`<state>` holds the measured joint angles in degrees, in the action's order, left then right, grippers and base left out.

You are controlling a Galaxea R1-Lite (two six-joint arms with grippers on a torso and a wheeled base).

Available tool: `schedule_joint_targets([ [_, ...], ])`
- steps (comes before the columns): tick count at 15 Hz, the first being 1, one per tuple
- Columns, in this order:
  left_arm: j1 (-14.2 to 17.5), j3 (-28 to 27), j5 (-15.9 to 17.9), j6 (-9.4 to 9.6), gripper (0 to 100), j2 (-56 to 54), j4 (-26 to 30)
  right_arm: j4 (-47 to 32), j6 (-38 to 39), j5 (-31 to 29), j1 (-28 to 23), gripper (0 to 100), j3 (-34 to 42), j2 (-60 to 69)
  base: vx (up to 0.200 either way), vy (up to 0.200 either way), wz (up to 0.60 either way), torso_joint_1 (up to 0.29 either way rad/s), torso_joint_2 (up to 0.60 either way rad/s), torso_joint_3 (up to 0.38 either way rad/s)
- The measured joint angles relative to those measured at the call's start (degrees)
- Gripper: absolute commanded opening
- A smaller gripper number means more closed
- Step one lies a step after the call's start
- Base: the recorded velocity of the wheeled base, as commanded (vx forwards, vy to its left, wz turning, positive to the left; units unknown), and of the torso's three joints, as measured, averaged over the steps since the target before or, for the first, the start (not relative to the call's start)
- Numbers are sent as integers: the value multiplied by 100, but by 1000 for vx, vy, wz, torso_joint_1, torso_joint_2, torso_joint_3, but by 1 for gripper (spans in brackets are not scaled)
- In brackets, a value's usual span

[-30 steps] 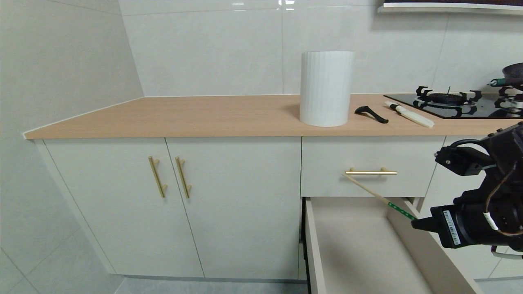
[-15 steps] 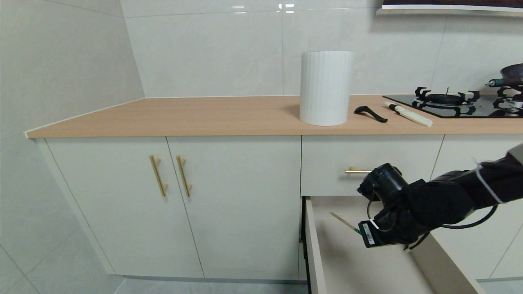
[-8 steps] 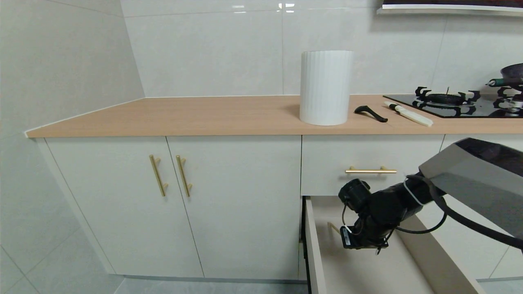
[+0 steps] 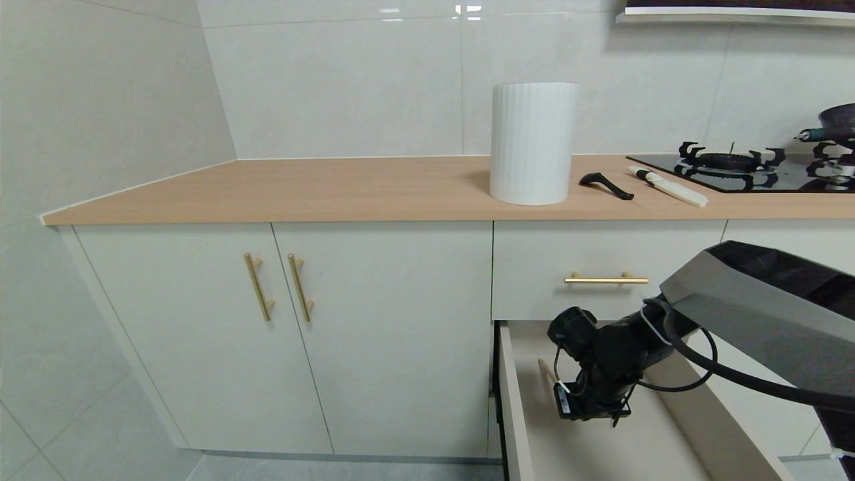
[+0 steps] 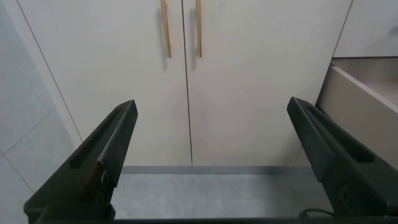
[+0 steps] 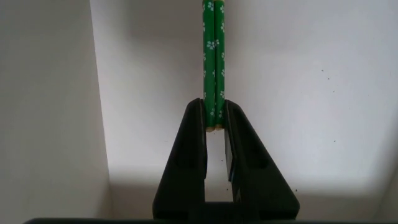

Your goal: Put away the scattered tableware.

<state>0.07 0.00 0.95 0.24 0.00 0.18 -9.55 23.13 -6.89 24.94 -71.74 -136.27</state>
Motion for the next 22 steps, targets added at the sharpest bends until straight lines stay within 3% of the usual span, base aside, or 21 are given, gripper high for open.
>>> schedule_joint_targets([
  [5,0,0,2,2,100,0,0,-2,-2,0,0,0,9,-20,0,0,0,0,0,0],
  [6,0,0,2,2,100,0,0,-2,0,2,0,100,9,-20,0,0,0,0,0,0],
  [17,0,0,0,2,100,0,0,-13,191,13,0,100,2,44,0,0,0,0,0,0],
  [22,0,0,0,2,100,0,0,-345,438,44,-152,100,91,992,0,0,0,0,0,0],
])
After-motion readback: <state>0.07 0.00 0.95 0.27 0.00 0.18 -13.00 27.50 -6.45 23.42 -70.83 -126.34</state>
